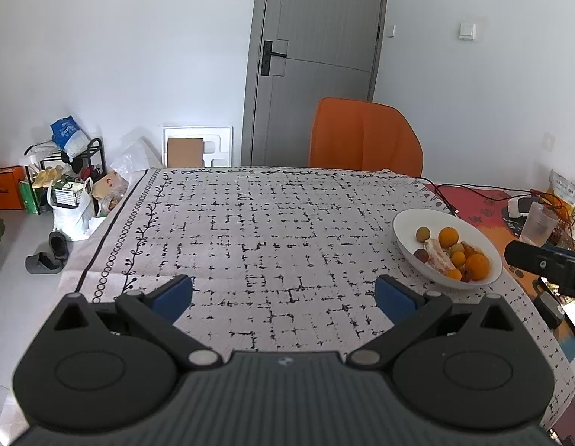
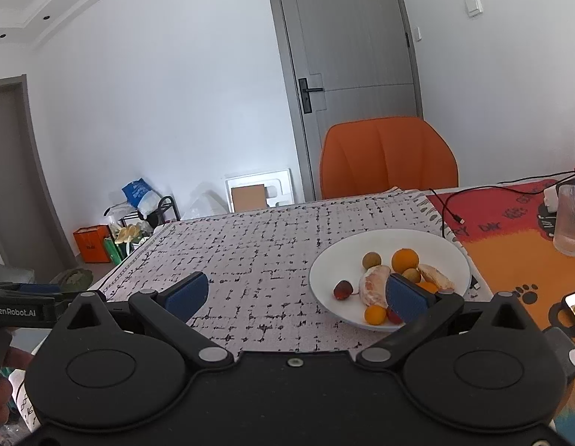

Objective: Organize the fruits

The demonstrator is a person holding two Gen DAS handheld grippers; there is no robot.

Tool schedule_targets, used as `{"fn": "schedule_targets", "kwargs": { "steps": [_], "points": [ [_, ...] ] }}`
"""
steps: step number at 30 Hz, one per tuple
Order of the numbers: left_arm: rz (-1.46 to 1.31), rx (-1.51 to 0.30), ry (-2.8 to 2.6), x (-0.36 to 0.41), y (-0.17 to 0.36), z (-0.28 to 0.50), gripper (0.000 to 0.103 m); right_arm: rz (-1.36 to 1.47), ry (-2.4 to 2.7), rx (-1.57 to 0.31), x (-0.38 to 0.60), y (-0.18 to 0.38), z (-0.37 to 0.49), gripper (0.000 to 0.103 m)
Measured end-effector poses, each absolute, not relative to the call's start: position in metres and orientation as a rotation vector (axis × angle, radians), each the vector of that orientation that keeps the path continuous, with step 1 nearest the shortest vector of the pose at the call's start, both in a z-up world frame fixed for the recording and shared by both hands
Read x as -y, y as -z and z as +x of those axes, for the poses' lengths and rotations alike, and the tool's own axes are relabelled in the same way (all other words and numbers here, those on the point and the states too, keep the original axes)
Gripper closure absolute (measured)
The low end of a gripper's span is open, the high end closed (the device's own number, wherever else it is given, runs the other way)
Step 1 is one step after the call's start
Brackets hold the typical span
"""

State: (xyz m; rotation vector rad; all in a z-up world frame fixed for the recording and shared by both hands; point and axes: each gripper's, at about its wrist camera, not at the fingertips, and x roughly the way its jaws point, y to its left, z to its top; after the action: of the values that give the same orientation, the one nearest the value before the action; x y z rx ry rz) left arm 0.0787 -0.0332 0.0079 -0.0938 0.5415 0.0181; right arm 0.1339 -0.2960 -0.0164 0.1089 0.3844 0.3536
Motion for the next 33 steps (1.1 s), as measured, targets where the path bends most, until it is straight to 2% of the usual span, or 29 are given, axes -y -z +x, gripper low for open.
{"fn": "schedule_targets", "kwargs": {
  "steps": [33],
  "points": [
    [-0.077,-0.542,-0.043,0.025,0.003,0.055,0.000,0.088,-0.360,-0.426,0.290,0.031,0.117,0.000]
  ]
}}
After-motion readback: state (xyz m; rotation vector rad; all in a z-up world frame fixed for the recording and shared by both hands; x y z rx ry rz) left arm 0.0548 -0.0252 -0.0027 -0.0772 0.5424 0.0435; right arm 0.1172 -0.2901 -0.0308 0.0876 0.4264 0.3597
